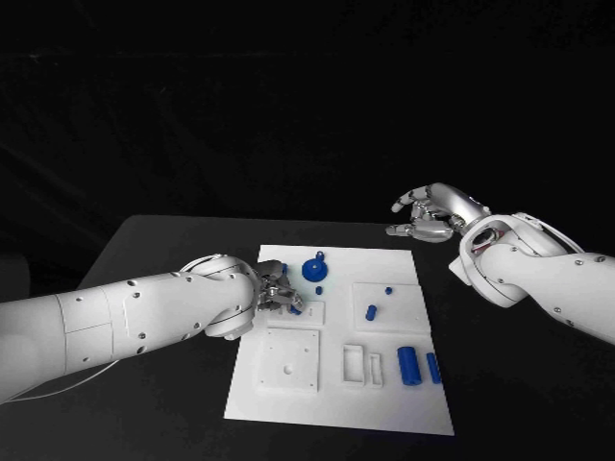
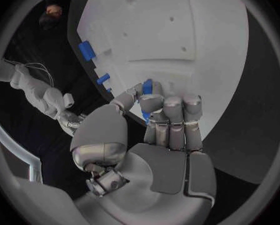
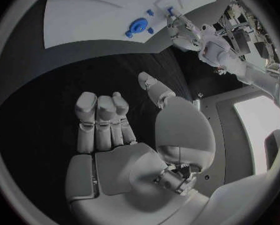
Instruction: Assemble the parts on the task board
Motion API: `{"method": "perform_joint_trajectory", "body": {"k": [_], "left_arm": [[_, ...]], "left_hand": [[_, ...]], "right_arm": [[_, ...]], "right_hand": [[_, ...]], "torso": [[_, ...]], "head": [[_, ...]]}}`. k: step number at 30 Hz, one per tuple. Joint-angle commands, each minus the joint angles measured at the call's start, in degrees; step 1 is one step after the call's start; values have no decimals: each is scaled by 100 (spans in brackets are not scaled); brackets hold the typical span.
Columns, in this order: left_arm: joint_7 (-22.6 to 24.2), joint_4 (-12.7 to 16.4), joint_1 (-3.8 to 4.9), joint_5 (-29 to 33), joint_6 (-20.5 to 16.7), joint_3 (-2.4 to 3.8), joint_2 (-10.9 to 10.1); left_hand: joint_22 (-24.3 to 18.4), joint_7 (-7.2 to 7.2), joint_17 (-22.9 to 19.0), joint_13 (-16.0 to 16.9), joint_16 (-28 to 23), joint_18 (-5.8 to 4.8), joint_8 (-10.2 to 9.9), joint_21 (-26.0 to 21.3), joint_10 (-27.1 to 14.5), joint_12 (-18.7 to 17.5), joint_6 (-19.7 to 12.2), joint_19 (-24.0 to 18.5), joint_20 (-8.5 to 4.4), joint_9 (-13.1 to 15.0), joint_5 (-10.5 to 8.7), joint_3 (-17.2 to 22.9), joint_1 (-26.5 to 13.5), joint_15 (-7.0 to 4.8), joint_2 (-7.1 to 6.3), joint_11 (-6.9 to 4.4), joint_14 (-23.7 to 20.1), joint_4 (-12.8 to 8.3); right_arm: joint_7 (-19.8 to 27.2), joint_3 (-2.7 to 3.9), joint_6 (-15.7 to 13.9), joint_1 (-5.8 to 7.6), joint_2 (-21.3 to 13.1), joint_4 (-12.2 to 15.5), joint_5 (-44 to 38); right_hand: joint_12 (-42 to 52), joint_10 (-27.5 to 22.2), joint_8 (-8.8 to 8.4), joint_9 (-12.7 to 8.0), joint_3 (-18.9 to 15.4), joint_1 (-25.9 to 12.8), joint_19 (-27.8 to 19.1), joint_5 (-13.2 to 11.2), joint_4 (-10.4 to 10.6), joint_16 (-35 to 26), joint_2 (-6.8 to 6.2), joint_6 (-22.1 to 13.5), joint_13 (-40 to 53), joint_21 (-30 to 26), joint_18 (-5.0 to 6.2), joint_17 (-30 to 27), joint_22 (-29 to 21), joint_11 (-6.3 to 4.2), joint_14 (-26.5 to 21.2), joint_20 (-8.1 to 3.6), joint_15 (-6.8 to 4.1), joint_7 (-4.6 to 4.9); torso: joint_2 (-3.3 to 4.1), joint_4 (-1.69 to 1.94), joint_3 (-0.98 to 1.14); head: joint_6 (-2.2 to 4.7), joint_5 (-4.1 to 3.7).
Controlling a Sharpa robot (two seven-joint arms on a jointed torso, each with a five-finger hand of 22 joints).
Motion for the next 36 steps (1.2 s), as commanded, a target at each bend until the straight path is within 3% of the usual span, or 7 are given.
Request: {"method": "perform_joint_trajectory", "body": {"k": [1,9,22,36], "left_arm": [[-38,-34,-25,-82,119,-12,4],[-39,-35,-25,-85,212,-12,-16],[-39,-14,-26,-76,302,-12,-32],[-44,-18,-27,-65,389,-11,-18]], "left_hand": [[78,-546,-12,4,39,53,39,33,-204,35,710,34,-673,-9,-33,12,-2,-381,42,-242,296,26],[78,-555,-30,8,90,57,63,49,-194,81,738,33,-676,4,-79,10,-21,-380,33,-248,300,33],[79,-564,-56,11,155,65,85,71,-200,137,753,27,-681,10,-29,30,8,-377,19,-257,295,-18],[78,-562,-72,7,172,64,87,77,-207,153,748,22,-679,9,-63,25,-1,-374,20,-255,285,-20]], "right_arm": [[51,3,62,1,-3,4,-3],[52,3,89,1,3,-8,5],[54,3,108,0,10,-13,13],[57,3,126,0,18,-14,15]], "right_hand": [[40,-137,21,-6,-3,42,15,45,35,-40,3,92,-9,-35,676,7,10,93,36,-2,-8,61],[45,-140,22,-7,-13,44,15,98,48,-43,3,97,-19,-39,676,8,14,92,36,-1,-9,59],[54,-144,21,-11,-26,43,18,167,66,-46,5,101,-32,-43,676,11,19,91,39,0,-10,58],[60,-147,21,-12,-31,53,19,212,70,-47,8,104,-40,-46,676,13,22,90,40,-1,-11,58]], "torso": [[0,0,3],[-3,-2,0],[2,4,-6],[1,0,2]], "head": [[3,3],[-24,4],[-14,-5],[-9,4]]}}
